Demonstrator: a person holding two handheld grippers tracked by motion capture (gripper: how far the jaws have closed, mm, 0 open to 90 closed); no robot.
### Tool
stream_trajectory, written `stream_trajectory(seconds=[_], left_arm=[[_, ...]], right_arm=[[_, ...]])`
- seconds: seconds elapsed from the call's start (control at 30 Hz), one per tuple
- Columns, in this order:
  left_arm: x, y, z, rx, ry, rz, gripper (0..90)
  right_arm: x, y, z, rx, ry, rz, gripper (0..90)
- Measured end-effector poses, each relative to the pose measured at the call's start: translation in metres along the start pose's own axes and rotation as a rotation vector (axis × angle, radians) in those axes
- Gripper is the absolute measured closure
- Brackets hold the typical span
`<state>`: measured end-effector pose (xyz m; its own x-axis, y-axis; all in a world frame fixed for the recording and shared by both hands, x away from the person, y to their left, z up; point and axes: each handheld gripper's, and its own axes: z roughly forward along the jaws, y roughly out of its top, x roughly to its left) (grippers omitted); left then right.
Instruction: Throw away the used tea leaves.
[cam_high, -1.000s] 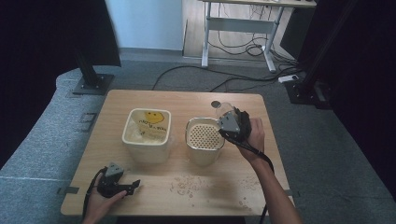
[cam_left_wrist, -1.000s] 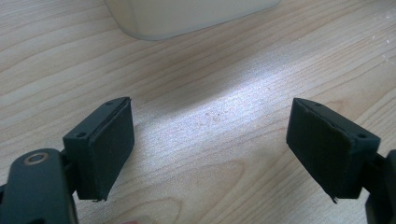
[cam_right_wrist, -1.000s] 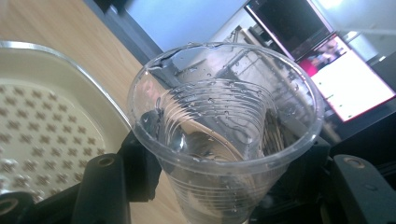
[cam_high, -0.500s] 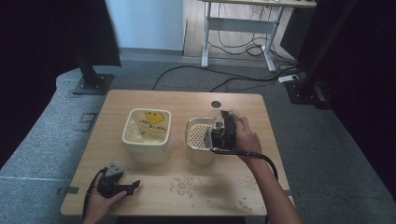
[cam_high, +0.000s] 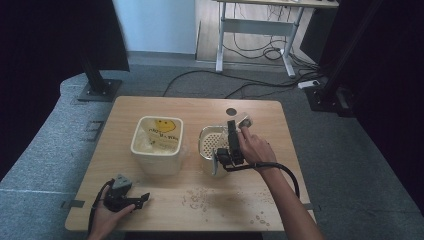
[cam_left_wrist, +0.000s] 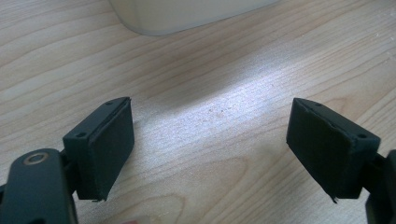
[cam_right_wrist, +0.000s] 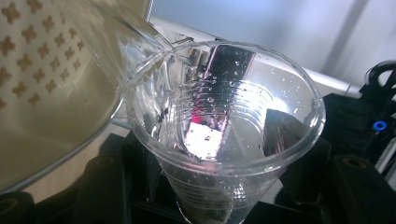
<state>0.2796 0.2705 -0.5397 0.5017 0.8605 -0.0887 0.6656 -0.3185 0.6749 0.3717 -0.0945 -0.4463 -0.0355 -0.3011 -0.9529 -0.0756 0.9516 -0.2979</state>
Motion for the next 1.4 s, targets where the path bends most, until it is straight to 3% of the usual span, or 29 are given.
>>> stream_trajectory(seconds=[0.17,0.2,0.4,0.47,0.53,0.8,0.9,1.0,1.1,1.17,1.2,1.23,1.27,1.4], left_arm=[[0.000,0.000,0.001,0.003,0.001,-0.001,15.2],[0.000,0.001,0.001,0.005,0.001,-0.001,15.1],[0.001,0.000,0.000,0.001,0.001,-0.005,15.1],[0.002,0.000,0.000,0.002,0.001,-0.008,15.0],[0.002,0.001,0.000,0.002,0.001,-0.007,15.0],[0.002,0.001,0.000,0.004,0.000,-0.011,15.0],[0.002,0.001,0.000,0.004,0.000,-0.009,15.0],[0.002,0.002,0.001,0.006,0.000,-0.013,15.0],[0.002,0.002,0.001,0.007,0.000,-0.010,15.0],[0.001,0.002,0.000,0.006,-0.003,-0.008,15.0],[0.002,0.002,0.000,0.007,-0.002,-0.010,15.0],[0.002,0.002,0.000,0.007,-0.002,-0.010,15.0],[0.002,0.002,0.000,0.006,-0.002,-0.011,15.0],[0.003,0.002,-0.001,0.005,-0.002,-0.011,15.0]], right_arm=[[0.002,0.001,0.001,0.014,-0.051,-0.126,39.9],[0.002,0.003,0.002,0.023,-0.065,-0.183,39.8],[0.003,0.003,0.003,0.035,-0.088,-0.217,39.8],[0.005,0.006,-0.001,0.019,-0.105,-0.264,39.8],[0.004,0.006,-0.001,0.018,-0.121,-0.252,39.9],[0.001,0.002,0.000,0.033,-0.112,-0.230,39.9],[-0.001,0.000,0.001,0.042,-0.122,-0.239,40.1],[-0.007,0.003,0.001,0.085,-0.181,-0.304,40.5],[-0.007,0.013,-0.002,0.062,-0.209,-0.420,40.7],[-0.016,0.011,0.001,0.101,-0.233,-0.407,40.9],[-0.015,0.012,0.002,0.120,-0.231,-0.465,40.9],[-0.015,0.012,0.002,0.120,-0.231,-0.465,40.9],[-0.011,0.013,0.002,0.109,-0.236,-0.505,40.9],[-0.010,0.013,0.004,0.127,-0.220,-0.481,40.9]])
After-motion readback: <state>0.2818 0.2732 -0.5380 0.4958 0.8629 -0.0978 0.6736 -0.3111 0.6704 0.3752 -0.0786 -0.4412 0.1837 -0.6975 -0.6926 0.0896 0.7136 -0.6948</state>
